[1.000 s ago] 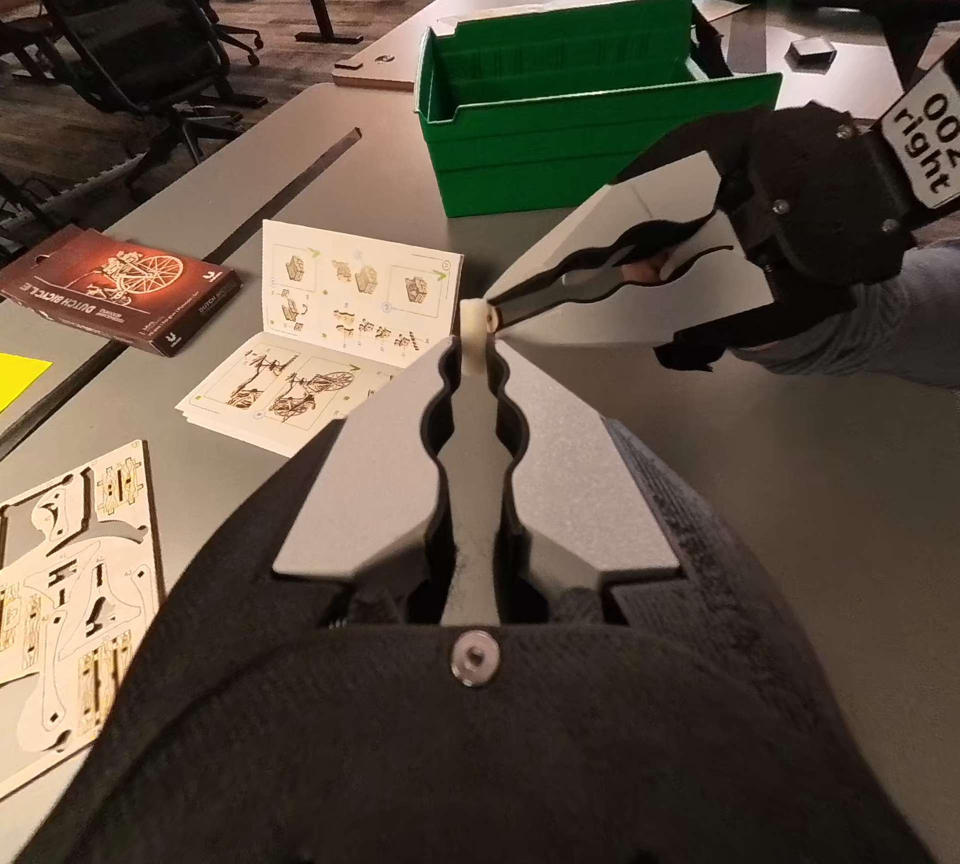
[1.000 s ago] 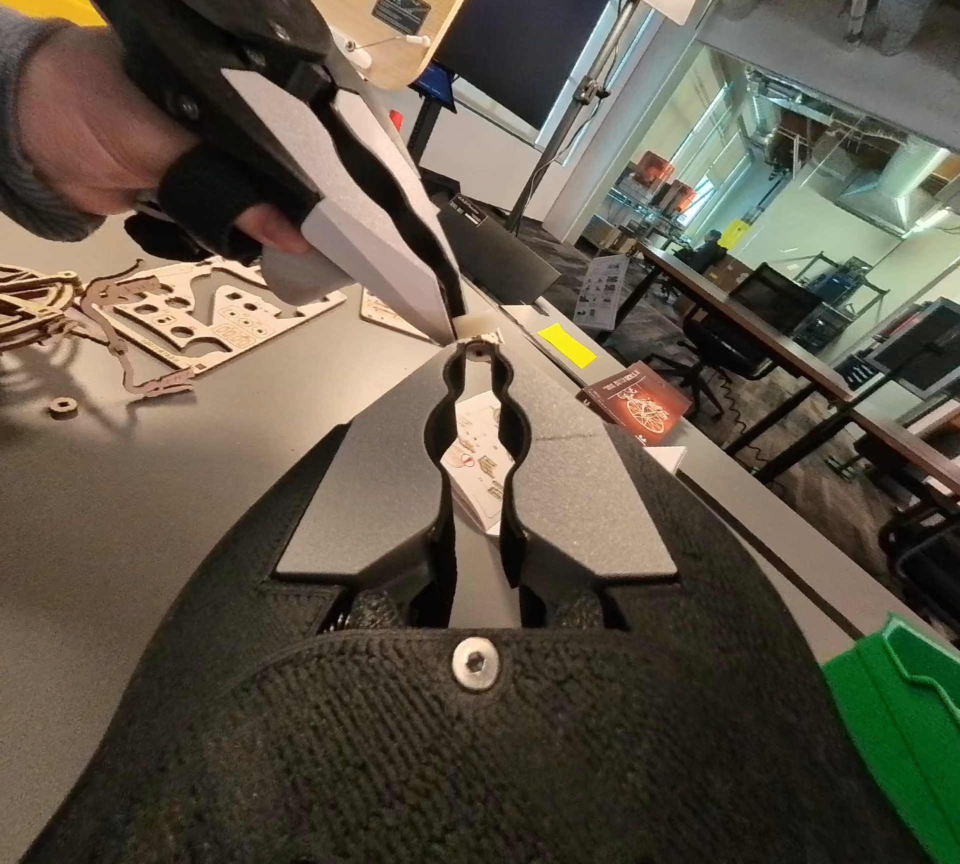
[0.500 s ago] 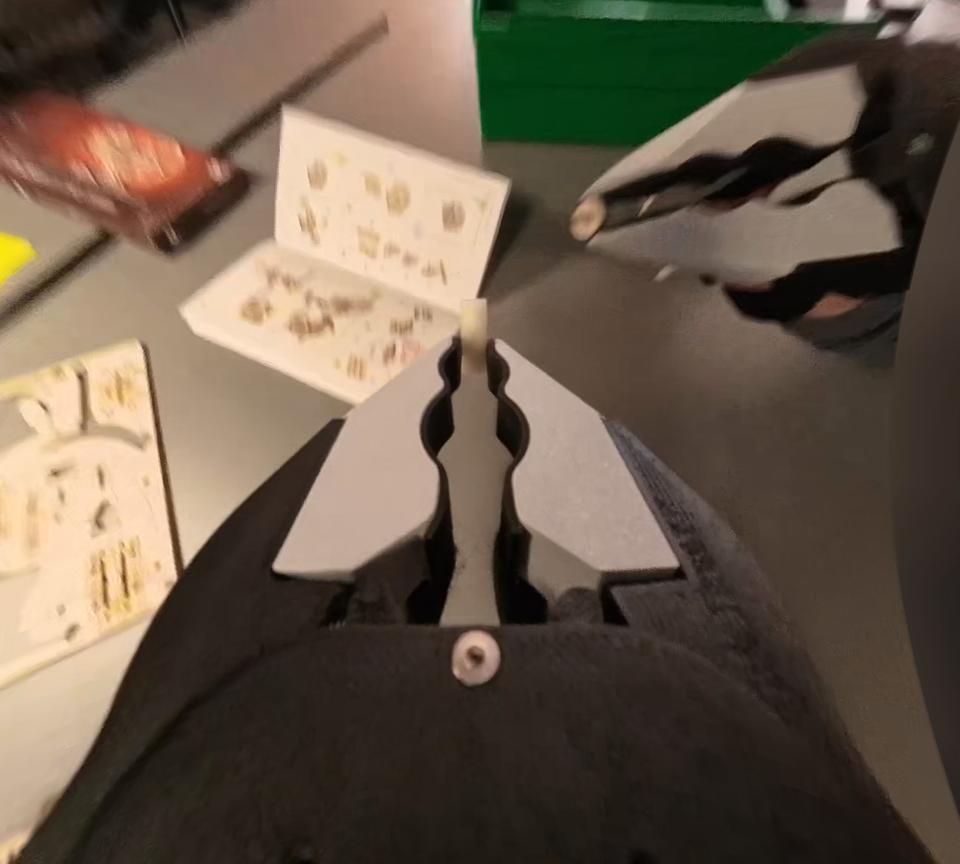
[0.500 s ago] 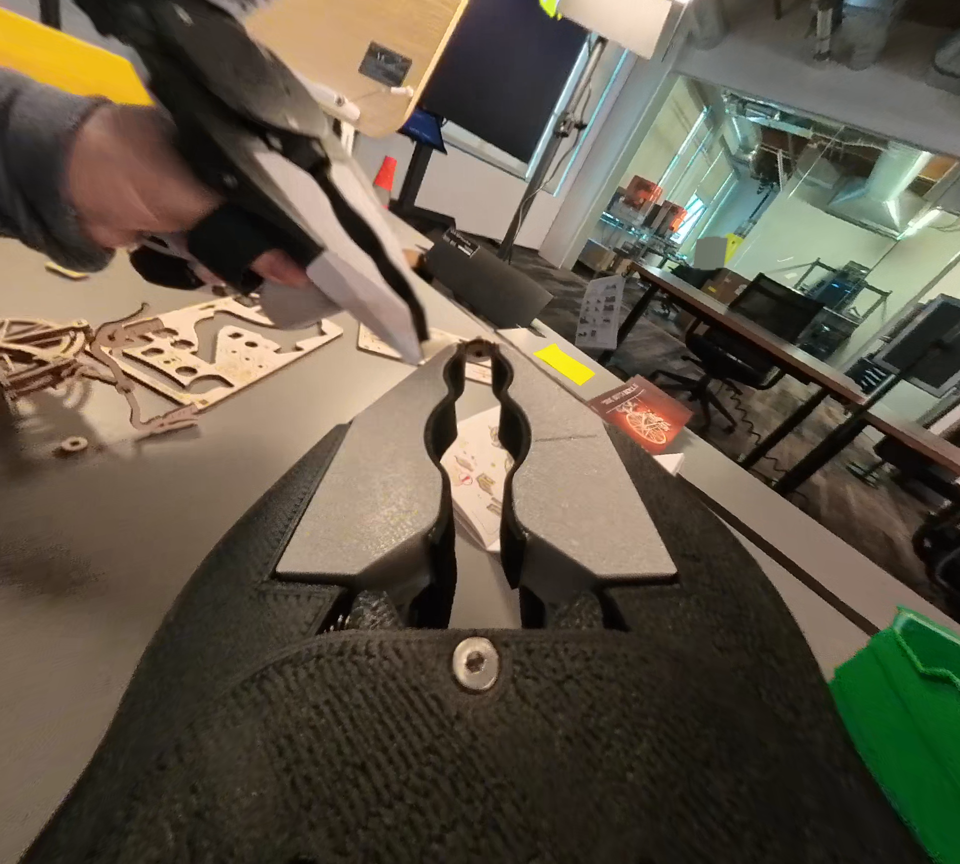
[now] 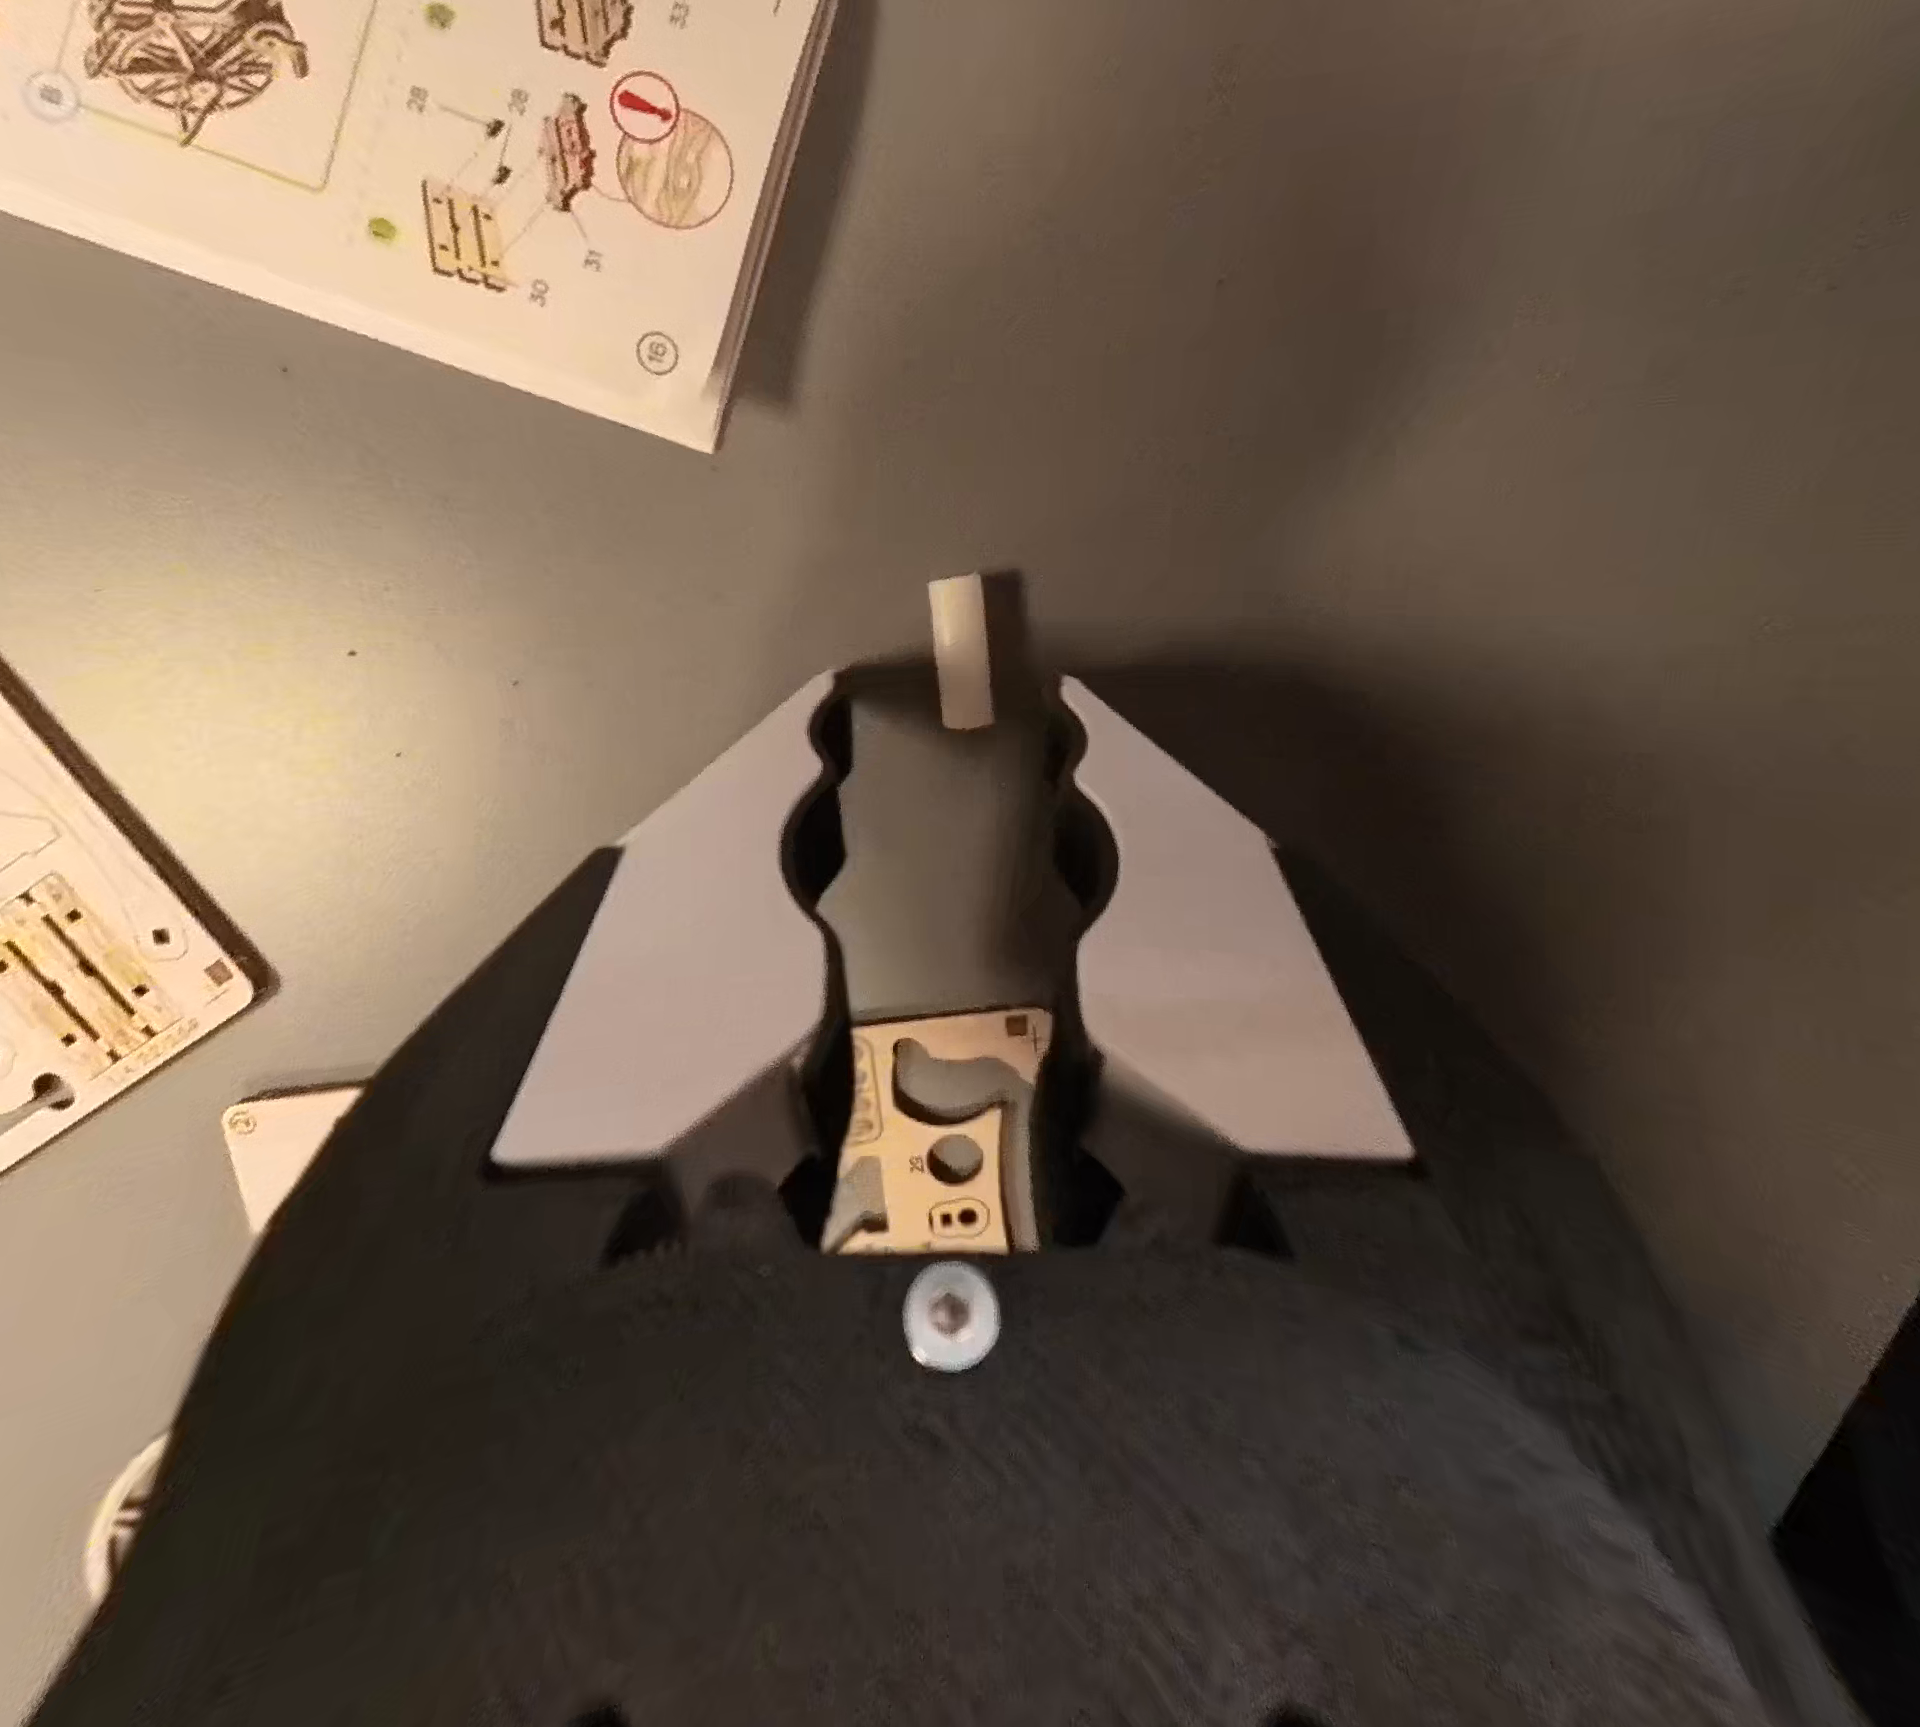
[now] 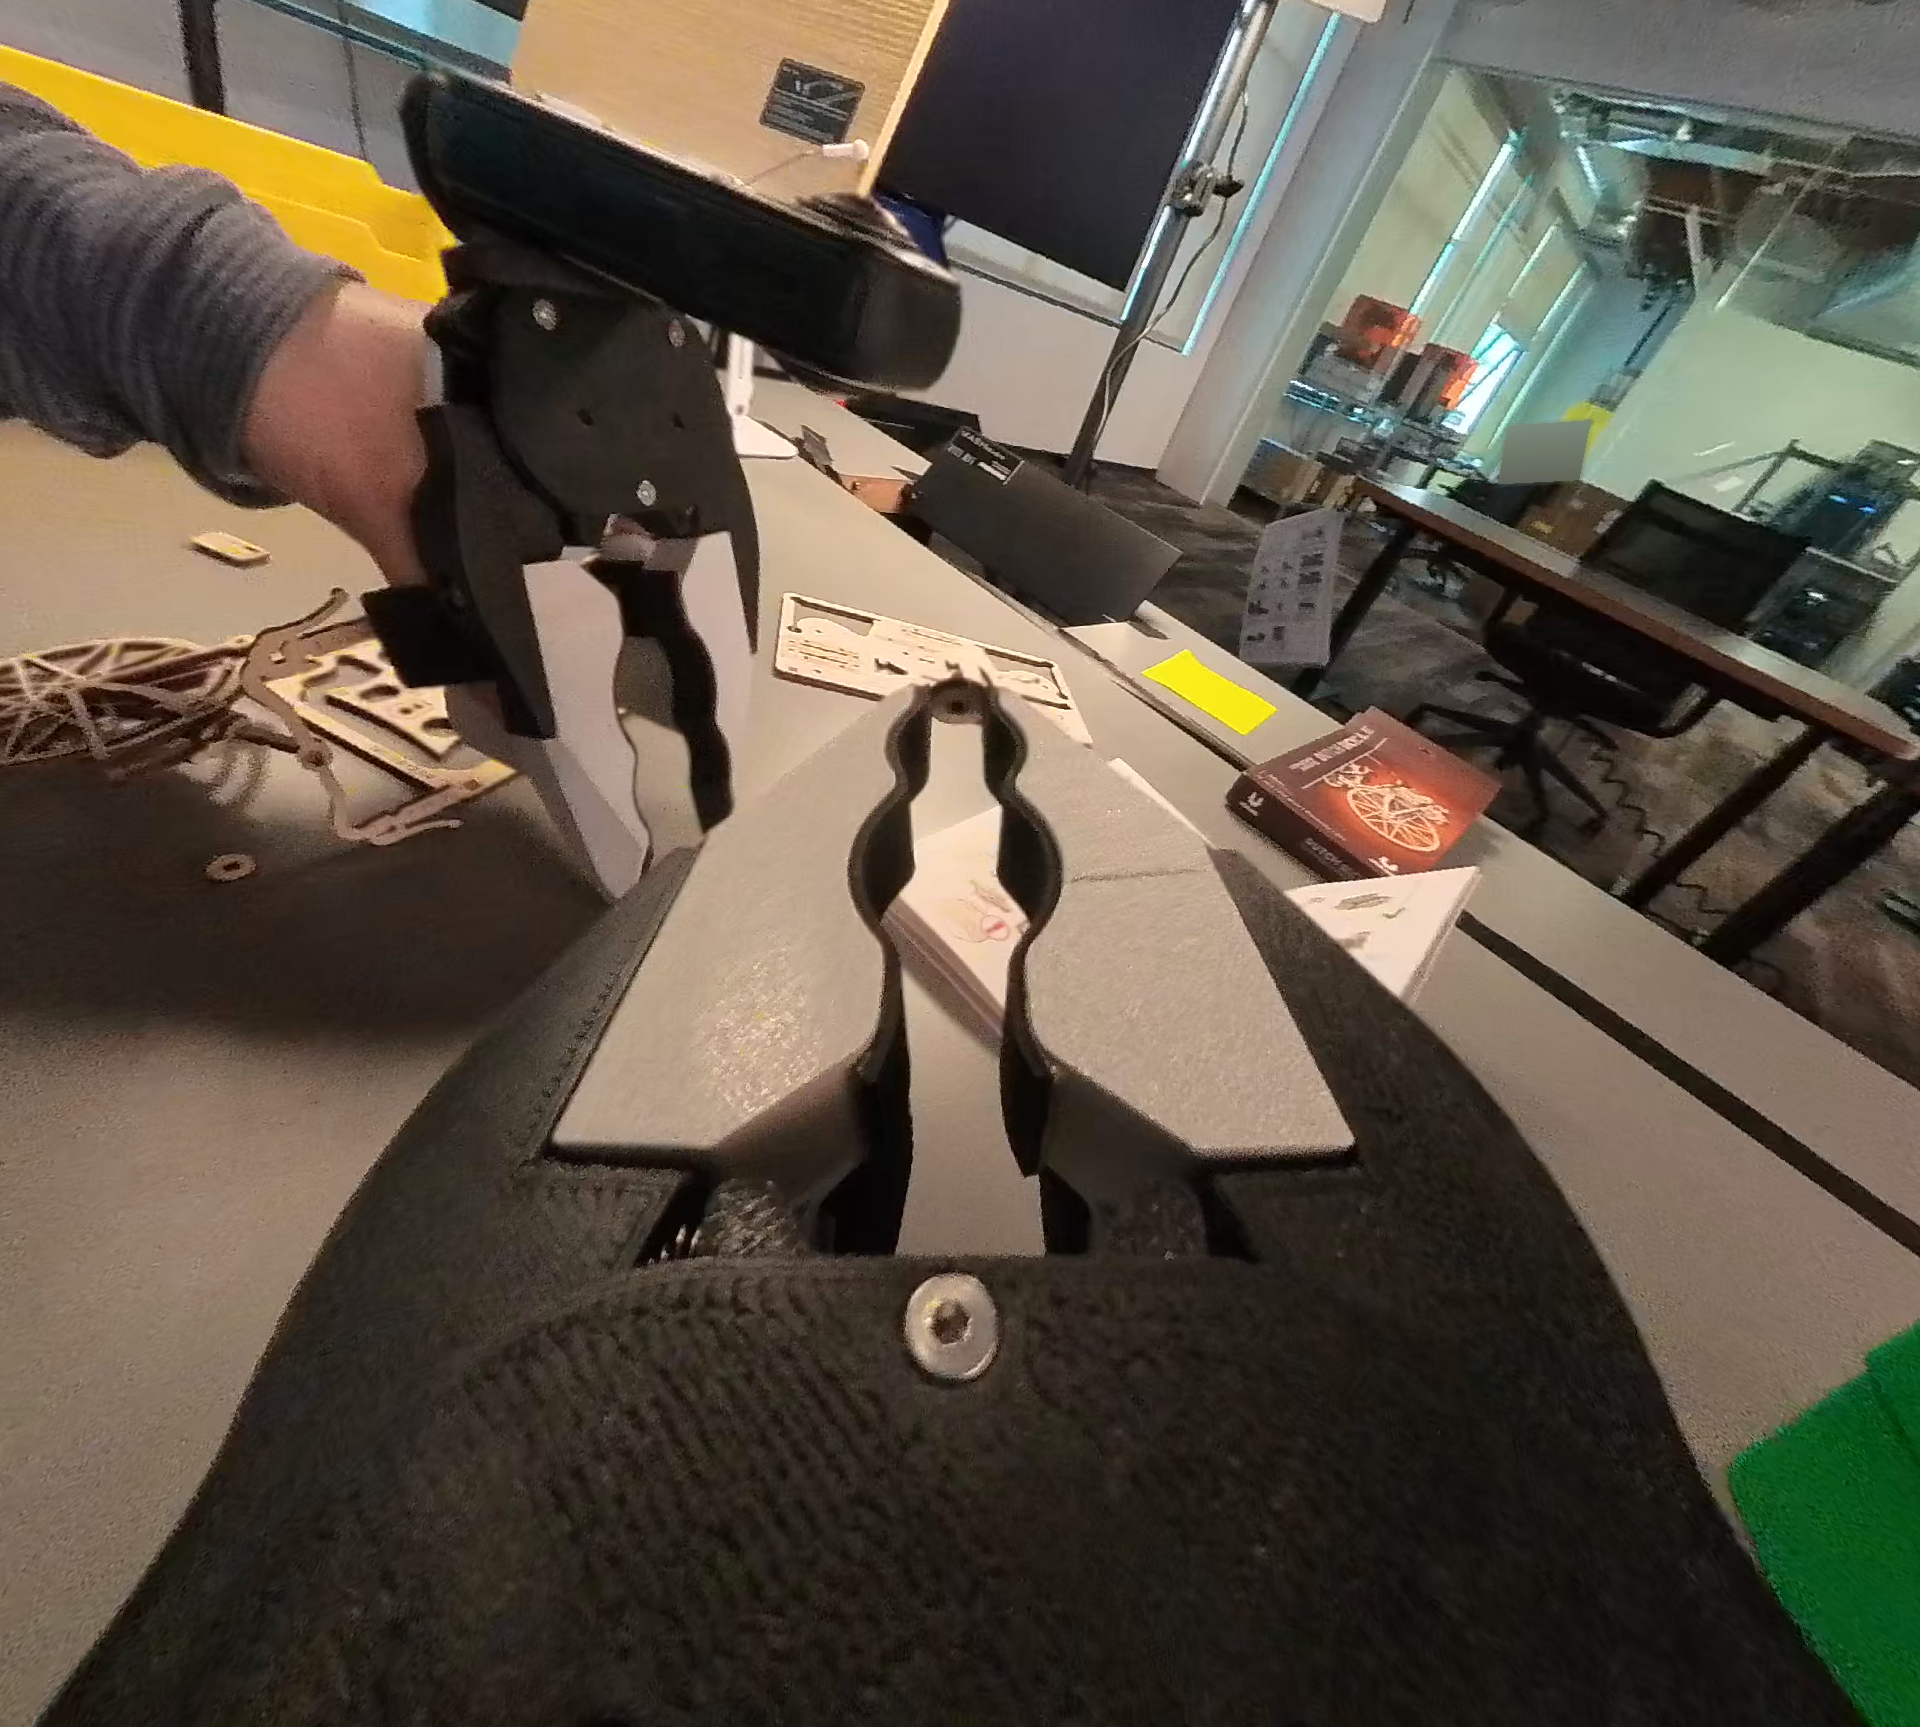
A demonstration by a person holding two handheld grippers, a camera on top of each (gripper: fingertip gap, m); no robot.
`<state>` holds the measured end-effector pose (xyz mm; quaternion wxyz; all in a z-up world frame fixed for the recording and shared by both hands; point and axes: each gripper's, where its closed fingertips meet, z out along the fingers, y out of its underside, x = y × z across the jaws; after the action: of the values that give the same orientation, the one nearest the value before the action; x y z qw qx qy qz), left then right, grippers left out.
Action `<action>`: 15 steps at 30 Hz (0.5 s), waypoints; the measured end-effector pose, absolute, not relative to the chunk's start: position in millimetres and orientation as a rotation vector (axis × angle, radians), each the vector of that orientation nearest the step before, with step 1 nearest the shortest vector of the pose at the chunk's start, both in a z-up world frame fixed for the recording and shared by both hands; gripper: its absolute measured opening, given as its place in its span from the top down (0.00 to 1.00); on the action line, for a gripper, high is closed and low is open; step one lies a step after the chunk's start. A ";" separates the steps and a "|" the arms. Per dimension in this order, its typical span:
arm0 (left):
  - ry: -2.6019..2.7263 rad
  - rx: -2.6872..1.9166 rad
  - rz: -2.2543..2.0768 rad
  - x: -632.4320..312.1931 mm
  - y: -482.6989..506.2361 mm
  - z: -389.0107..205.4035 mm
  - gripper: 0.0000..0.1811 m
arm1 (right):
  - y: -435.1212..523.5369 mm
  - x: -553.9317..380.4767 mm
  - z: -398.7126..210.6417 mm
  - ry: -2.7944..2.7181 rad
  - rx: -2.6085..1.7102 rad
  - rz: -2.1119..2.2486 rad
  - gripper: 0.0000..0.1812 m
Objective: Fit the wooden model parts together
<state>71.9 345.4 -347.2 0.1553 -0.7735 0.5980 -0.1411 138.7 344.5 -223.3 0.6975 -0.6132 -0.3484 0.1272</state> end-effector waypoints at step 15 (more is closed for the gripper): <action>1.372 -1.574 -0.694 0.3 268.5 -247.0 0.77 | 290.3 55.2 -259.3 -1.207 -1.203 0.629 0.96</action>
<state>0.3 268.5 -247.0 0.4535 -0.6376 0.5557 -0.2810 55.2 290.3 -259.3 0.6151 -0.5221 -0.5240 0.2730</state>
